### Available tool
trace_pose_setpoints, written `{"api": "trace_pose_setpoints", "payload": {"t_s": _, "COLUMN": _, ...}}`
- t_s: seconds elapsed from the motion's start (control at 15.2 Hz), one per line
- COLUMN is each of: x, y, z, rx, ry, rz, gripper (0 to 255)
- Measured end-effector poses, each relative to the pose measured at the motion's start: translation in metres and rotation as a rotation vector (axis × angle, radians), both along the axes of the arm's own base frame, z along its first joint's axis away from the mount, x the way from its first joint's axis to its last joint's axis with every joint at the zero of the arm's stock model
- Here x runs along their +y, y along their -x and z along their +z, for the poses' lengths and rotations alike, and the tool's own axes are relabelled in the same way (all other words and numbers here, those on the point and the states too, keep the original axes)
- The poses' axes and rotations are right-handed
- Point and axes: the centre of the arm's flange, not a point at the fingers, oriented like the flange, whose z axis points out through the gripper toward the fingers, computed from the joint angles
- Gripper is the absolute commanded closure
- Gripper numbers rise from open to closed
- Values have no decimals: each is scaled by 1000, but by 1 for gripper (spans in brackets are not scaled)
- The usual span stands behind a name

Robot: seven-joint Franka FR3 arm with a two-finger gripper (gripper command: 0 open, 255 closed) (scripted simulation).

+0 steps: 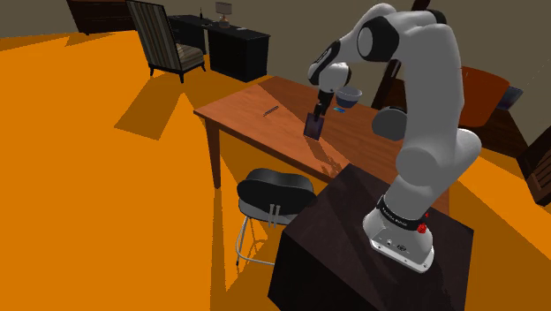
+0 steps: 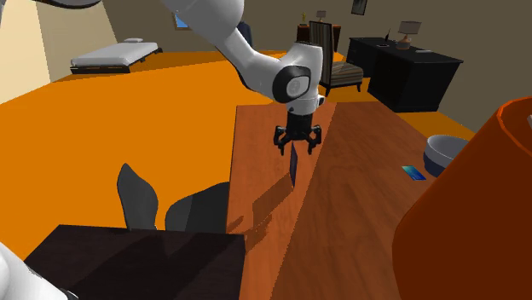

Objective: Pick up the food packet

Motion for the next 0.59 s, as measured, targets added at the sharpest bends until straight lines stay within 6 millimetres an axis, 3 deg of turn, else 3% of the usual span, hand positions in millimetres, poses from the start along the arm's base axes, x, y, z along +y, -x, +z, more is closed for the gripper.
{"api": "trace_pose_setpoints", "payload": {"t_s": 0.2, "x": 0, "y": 0, "z": -15, "rx": 0, "ry": 0, "rz": 0, "gripper": 0}}
{"api": "trace_pose_setpoints", "payload": {"t_s": 0.26, "x": 0, "y": -1, "z": -17, "rx": 0, "ry": 0, "rz": 0, "gripper": 255}}
{"api": "trace_pose_setpoints", "payload": {"t_s": 0.59, "x": -1, "y": -1, "z": -19, "rx": -1, "ry": 0, "rz": 0, "gripper": 255}}
